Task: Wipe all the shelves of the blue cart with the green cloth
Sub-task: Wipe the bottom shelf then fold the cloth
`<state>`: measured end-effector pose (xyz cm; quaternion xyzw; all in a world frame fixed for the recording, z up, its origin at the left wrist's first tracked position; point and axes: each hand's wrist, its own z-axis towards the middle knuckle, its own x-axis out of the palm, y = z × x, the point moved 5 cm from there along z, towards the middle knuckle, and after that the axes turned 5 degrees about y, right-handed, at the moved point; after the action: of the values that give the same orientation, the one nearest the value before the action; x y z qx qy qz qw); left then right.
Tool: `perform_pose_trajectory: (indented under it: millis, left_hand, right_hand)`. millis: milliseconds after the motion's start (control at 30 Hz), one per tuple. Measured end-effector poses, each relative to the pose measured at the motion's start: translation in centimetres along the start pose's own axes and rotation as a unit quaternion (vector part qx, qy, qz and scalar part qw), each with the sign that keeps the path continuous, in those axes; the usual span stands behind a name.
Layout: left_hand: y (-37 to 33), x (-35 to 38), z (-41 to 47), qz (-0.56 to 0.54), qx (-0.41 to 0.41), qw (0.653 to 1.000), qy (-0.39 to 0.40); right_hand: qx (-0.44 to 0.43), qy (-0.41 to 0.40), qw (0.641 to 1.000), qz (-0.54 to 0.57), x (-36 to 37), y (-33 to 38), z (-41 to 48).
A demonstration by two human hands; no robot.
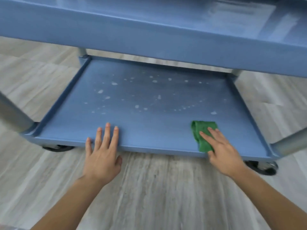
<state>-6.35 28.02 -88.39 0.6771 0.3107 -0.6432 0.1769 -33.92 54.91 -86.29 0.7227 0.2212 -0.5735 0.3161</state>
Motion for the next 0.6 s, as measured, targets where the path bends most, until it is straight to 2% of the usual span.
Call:
perform_pose_trajectory:
  millis: [133, 233, 333, 467, 600]
  left_hand:
    - [-1.2, 0.3, 0.6, 0.007, 0.009, 1.0, -0.005]
    - [-0.5, 0.7, 0.7, 0.001, 0.003, 1.0, -0.005]
    - [0.7, 0.9, 0.9, 0.013, -0.01, 1.0, 0.0]
    - [1.4, 0.9, 1.1, 0.023, 0.001, 1.0, -0.013]
    - [2.5, 1.0, 0.6, 0.025, 0.003, 0.999, -0.043]
  right_hand:
    - [0.135, -0.02, 0.99, -0.035, -3.0, -10.0, -2.4]
    - [0.188, -0.062, 0.979, -0.039, -3.3, -12.1, -2.8]
    - [0.222, -0.07, 0.972, -0.032, -2.3, -11.3, -1.5]
    - [0.271, -0.083, 0.958, 0.045, -2.4, -8.8, 1.9]
    - [0.235, -0.072, 0.968, 0.049, -1.6, -1.1, 6.5]
